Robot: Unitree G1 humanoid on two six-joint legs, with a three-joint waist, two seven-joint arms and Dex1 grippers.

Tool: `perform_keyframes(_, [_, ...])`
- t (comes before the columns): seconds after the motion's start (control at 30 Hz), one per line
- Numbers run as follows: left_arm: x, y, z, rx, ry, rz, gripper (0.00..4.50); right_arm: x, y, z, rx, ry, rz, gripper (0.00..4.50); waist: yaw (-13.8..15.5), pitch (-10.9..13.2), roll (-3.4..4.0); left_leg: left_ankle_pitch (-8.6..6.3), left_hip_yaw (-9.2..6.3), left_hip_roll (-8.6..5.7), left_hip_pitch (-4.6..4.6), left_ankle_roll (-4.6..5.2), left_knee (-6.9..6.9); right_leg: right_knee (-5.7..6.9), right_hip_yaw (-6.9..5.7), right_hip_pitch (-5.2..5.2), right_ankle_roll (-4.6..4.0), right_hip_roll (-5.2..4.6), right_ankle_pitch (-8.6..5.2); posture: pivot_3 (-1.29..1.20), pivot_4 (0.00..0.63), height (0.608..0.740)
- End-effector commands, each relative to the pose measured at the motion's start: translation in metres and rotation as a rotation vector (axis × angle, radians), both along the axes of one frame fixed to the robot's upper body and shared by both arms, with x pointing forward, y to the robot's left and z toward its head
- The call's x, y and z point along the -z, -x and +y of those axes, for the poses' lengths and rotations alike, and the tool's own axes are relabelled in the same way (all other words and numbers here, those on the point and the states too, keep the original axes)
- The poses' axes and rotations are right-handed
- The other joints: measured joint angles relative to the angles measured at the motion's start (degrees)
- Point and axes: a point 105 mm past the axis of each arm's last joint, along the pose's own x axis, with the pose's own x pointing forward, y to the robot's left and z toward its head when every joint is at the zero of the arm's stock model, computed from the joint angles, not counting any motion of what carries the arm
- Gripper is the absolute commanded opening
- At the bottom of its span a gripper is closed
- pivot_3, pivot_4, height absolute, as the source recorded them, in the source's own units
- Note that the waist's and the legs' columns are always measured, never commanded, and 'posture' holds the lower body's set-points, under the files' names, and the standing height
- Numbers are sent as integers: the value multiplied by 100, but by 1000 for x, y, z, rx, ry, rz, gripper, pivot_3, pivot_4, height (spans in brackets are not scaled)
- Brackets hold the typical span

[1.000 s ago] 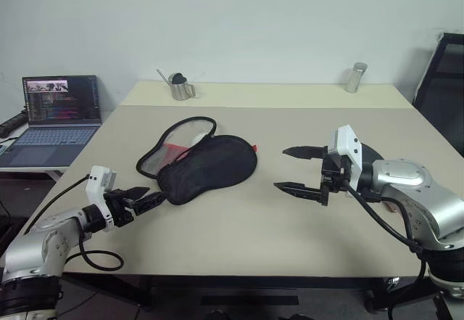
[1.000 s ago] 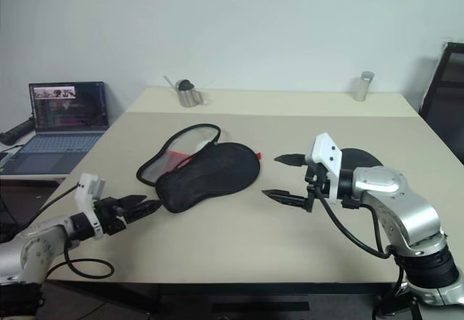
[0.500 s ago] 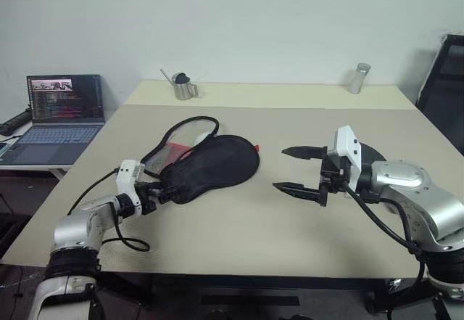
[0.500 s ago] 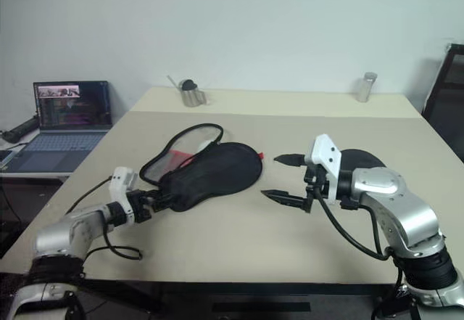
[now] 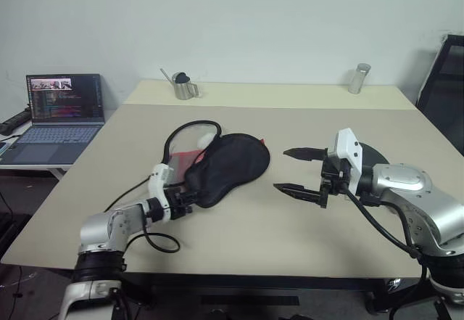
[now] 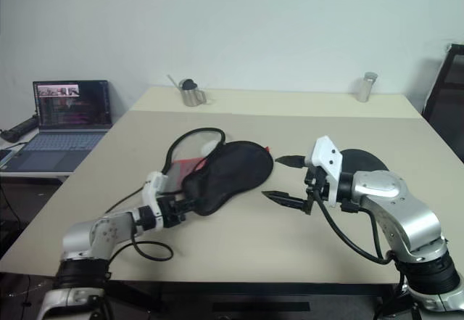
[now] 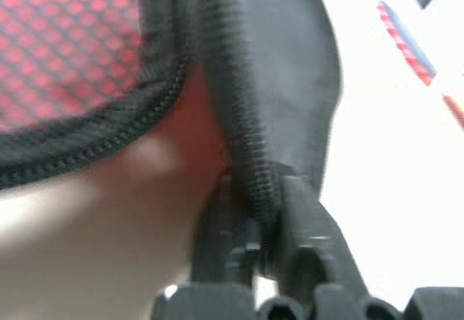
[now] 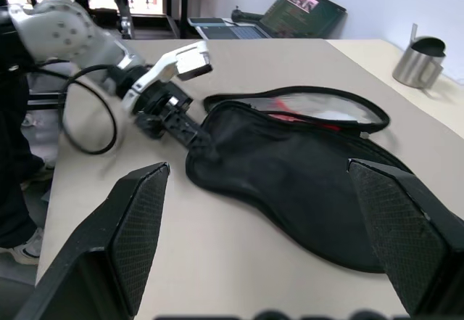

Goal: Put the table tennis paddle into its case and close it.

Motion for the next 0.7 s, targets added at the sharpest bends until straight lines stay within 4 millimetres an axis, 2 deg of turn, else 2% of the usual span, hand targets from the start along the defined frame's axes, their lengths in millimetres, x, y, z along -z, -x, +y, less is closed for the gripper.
perform_keyframes(0.03, [-28,-3,-27,-2,124,-31,28,-11,6,-2,2,-9,-51,4316,3,3,-6,0,-2,0,0,0,4,1,-2,3,1,-1,1,0,150,740])
perform_keyframes(0.23, [-35,-12,-62,11,207,-3,28,-11,6,-4,15,-8,-52,4316,-12,8,-15,0,0,2,1,1,16,11,-1,4,4,9,3,0,150,740])
perform_keyframes(0.4, [-28,-27,-83,11,175,11,28,-10,7,-5,29,-6,-53,4316,-5,9,-17,1,3,-3,1,1,20,12,-1,4,3,11,3,0,150,740])
perform_keyframes(0.53, [-21,-29,-95,38,155,14,28,-10,8,-7,42,-5,-55,4316,-4,11,-20,0,7,-4,0,2,21,9,2,4,4,10,4,0,150,740])
perform_keyframes(0.63, [-15,-25,-102,69,122,13,734,-9,9,-8,53,-4,-56,4316,-4,11,-20,0,7,-4,-1,3,21,8,2,4,4,10,4,0,150,740])
perform_keyframes(0.7, [-13,-24,-103,79,106,7,1435,-9,9,-8,61,-5,-57,4316,-4,11,-20,0,6,-4,-1,3,21,8,1,4,4,10,4,0,150,740])
